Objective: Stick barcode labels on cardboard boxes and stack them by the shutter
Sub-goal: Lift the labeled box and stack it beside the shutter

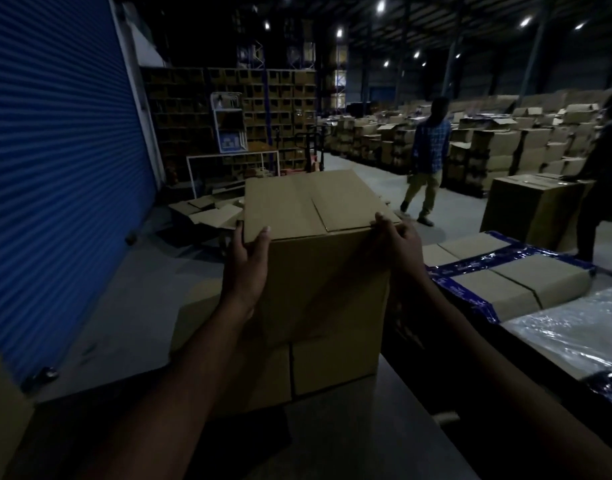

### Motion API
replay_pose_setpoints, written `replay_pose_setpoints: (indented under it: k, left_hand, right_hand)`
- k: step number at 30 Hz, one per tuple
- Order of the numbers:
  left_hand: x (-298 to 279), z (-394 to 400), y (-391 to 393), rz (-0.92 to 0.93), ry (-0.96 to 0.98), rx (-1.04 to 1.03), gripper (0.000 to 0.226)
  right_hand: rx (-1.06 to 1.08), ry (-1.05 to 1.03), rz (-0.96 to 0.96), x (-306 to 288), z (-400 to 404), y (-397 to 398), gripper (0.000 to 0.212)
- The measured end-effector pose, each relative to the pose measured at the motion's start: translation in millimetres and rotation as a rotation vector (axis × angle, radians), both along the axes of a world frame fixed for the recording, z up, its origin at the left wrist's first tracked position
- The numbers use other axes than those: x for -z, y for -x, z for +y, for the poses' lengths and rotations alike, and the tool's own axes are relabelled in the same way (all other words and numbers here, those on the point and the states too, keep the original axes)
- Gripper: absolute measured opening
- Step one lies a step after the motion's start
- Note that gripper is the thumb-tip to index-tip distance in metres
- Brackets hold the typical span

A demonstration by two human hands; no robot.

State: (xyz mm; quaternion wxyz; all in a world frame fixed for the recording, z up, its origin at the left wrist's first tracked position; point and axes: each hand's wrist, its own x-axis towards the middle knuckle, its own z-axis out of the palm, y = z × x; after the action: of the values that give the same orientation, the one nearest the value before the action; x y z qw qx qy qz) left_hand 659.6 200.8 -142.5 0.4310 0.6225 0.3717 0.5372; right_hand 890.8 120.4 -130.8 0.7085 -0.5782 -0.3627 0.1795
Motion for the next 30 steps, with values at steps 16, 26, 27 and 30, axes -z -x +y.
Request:
replay_pose_setpoints:
  k: [16,26,27,30]
  left_hand:
    - [4.6,77.0,-105.7,0.119,0.101,-0.109,0.071]
    - [-1.3,84.2,-113.4,0.183,0.098,-0.188,0.076]
    - [1.0,82.6,-112.0,0.183,0.092,-0.184,0.073]
    - [8.8,77.8,-107.9,0.172,0.056,-0.168,0.068]
  right_hand:
    - [-0.120,0.067,0.055,17.1,102.0,-108.9,0.048]
    - [-0.131,0.045,0.037,15.7,102.4,-115.0,0.048]
    - [-0.132,0.043,0.035,18.5,101.2,-113.8,0.048]
    - [-0.108,0.055,0.009,25.4,98.8,-108.9,0.048]
